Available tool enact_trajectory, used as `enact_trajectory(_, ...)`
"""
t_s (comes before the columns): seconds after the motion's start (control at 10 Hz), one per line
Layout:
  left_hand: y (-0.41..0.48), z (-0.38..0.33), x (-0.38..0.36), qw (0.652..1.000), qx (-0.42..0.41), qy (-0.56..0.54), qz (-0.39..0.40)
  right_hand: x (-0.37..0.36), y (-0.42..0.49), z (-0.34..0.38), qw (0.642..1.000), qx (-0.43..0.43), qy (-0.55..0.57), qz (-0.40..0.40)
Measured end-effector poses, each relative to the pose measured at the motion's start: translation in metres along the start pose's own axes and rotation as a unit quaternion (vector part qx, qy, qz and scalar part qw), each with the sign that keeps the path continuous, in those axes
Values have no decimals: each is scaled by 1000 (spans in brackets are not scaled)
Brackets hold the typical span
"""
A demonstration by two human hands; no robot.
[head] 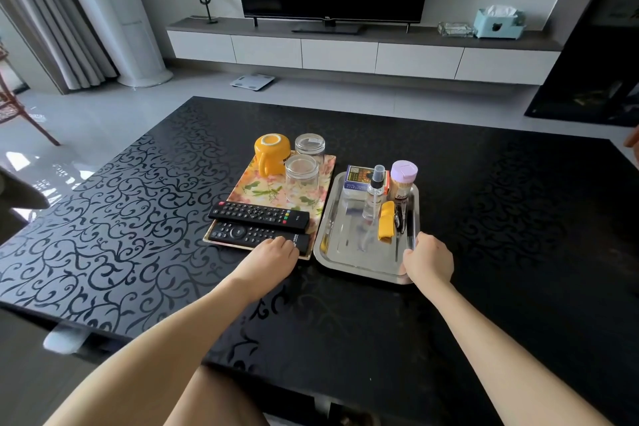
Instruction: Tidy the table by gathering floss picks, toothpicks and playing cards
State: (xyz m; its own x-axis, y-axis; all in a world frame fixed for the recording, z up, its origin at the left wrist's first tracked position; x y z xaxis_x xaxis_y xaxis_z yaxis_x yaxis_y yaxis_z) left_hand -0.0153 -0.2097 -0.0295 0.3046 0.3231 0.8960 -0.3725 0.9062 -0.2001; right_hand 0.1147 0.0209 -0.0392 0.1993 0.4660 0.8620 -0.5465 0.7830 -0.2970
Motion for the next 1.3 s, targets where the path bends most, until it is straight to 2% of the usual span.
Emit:
enact_trajectory(0.8, 0, -2, 1, 1000, 11, 2, -14, 1, 2, 0, 1000, -5, 4, 2)
enact_trajectory(1.1, 0, -4, 4, 999, 19, -1, -39, 4, -1, 1, 1000, -5, -18, 12)
enact_trajectory(1.3, -7, 0, 8, 998, 34, -38, -41, 27, -20, 3, 996, 32, -81, 5)
Point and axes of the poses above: each hand's wrist, its own y-axis towards the middle knuckle, its own x-axis out of the back of the hand, z = x × y, the point moved 6 cm from there along y, towards the middle knuckle, and after that the axes turned 13 degrees about z, right-handed, at the moved point
